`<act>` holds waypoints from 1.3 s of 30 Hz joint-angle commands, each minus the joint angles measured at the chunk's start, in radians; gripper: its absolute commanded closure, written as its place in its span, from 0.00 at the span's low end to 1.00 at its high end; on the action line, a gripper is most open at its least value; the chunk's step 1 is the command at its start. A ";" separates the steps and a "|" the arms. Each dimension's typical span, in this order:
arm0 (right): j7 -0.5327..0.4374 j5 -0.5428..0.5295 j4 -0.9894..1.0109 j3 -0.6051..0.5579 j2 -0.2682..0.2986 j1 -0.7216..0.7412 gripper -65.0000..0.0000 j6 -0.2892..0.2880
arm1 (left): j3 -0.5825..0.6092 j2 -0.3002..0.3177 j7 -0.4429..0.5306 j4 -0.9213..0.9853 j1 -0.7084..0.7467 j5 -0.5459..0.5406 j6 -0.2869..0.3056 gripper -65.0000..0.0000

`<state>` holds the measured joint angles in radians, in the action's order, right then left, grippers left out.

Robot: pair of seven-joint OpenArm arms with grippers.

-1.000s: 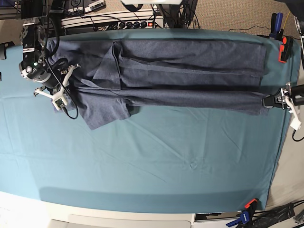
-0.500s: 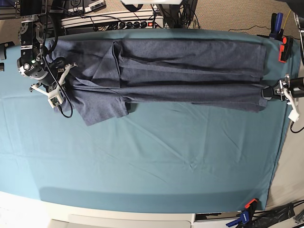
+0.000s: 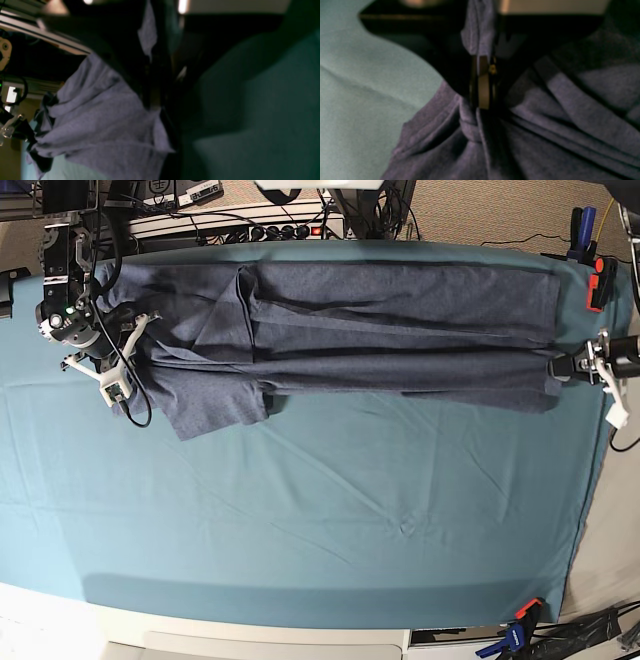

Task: Fold the T-shirt properly
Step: 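Lay the folded hem down and open both grippers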

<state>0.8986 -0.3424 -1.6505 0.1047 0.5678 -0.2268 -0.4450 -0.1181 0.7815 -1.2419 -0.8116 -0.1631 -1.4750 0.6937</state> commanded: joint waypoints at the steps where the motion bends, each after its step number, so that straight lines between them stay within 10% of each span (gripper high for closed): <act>1: 0.051 0.024 -0.007 0.018 0.027 0.005 1.00 0.017 | -0.007 0.038 0.001 -0.010 -0.012 -0.009 0.004 1.00; 4: 0.084 -0.028 -0.007 0.018 0.027 0.005 0.98 0.016 | -0.007 0.039 0.001 -0.010 -0.011 -0.009 0.004 0.99; 9: 0.153 -0.089 -0.007 0.018 0.028 0.005 0.60 0.016 | -0.007 0.039 0.010 -0.010 -0.011 -0.009 0.004 0.60; 17: 0.148 -0.106 -0.176 0.048 0.018 0.006 0.60 0.016 | -0.007 0.056 0.009 -0.037 -0.011 -0.009 0.004 0.60; 27: 0.079 -0.105 -0.233 0.214 -0.147 0.063 0.60 0.018 | -0.007 0.097 0.020 -0.098 -0.012 -0.009 0.004 0.60; 39: 0.079 -0.232 0.301 0.237 -0.327 0.389 0.55 -0.013 | -0.007 0.097 0.023 -0.104 -0.014 -0.009 0.004 0.60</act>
<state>0.9882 -0.5575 -1.3323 0.3405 0.2291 0.1482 -0.4511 -0.1181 0.8455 -1.2301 -0.9039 -0.1612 -1.4628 0.6933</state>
